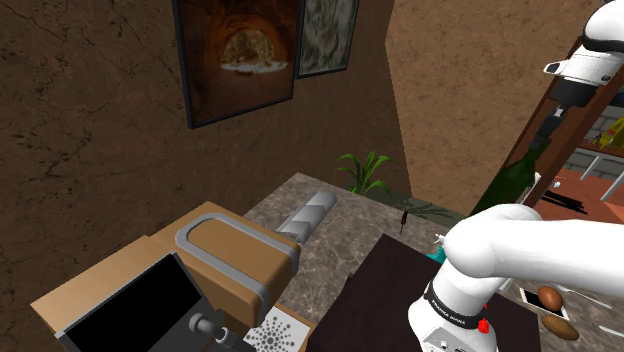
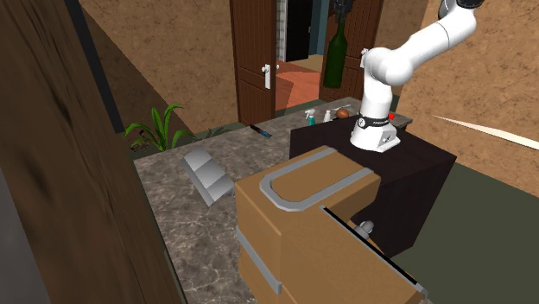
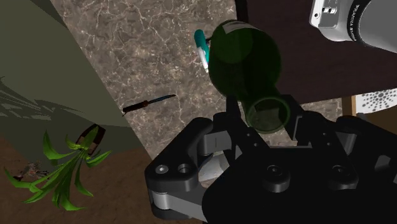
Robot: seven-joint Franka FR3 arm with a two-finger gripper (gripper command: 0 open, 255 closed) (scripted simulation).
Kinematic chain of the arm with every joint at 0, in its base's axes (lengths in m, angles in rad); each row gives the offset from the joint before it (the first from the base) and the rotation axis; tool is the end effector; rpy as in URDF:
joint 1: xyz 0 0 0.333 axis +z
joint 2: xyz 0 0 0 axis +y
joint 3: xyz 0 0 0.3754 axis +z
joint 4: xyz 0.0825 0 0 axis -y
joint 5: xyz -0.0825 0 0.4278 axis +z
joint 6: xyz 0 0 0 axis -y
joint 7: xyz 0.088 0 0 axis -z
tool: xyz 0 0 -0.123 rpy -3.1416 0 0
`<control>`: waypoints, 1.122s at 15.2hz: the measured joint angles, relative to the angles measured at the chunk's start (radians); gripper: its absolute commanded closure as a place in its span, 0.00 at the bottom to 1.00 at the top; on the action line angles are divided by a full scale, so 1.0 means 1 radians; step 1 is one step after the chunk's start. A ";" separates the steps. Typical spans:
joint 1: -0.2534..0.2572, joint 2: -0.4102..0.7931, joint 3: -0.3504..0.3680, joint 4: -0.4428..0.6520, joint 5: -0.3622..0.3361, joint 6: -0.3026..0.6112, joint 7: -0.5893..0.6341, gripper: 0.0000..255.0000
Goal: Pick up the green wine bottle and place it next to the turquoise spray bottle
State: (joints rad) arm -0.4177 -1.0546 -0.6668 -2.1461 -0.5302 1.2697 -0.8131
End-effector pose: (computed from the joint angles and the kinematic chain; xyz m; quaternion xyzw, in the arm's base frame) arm -0.0611 -0.3458 0.6480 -0.9962 0.0798 -0.0289 0.0172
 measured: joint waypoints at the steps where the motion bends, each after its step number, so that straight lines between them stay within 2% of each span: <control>1: -0.002 -0.002 -0.015 0.012 -0.016 -0.006 -0.021 1.00; 9: 0.033 0.030 -0.173 0.197 -0.142 -0.049 -0.214 1.00; 17: 0.010 -0.021 -0.221 0.109 -0.193 0.008 -0.223 1.00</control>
State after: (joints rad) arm -0.4078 -1.0759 -0.8878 -2.0369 -0.7229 1.2772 -1.0361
